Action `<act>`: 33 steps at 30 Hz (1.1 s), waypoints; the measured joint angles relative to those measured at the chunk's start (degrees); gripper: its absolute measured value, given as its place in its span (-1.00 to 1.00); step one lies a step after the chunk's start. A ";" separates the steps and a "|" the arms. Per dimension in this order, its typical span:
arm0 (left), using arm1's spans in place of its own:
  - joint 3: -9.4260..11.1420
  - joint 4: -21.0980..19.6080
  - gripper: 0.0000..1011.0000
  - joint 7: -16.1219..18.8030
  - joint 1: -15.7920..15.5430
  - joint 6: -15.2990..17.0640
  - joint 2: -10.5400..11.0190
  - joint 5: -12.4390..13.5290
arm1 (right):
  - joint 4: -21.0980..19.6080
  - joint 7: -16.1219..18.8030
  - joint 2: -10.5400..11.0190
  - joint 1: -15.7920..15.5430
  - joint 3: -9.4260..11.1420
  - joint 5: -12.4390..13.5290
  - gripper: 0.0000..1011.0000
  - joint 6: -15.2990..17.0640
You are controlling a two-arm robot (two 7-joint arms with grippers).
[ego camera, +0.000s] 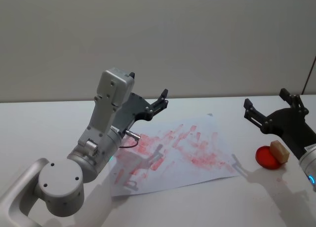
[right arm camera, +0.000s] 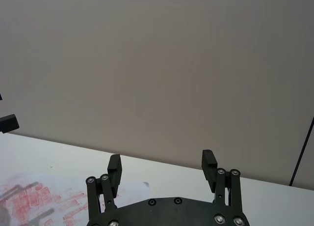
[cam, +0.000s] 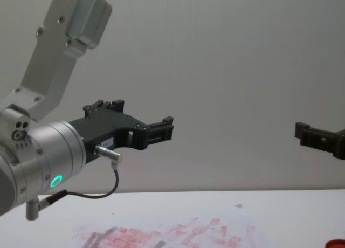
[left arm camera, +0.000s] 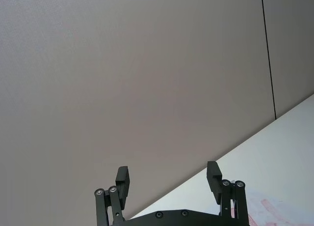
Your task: Use the one hand to pick up the stamp and affix it onto the A4 paper.
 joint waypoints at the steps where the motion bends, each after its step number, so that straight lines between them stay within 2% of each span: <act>1: 0.00 0.00 0.98 0.00 0.00 0.00 0.00 0.00 | 0.00 0.00 0.00 0.00 0.00 0.00 0.98 0.00; 24: 0.00 0.00 0.98 0.00 0.00 0.00 0.00 0.00 | 0.00 0.03 0.16 -0.13 0.12 0.11 0.98 0.00; 33: 0.00 0.00 0.98 0.00 0.00 0.00 0.00 0.00 | -1.16 -0.32 2.55 -2.75 1.87 3.05 0.98 -0.86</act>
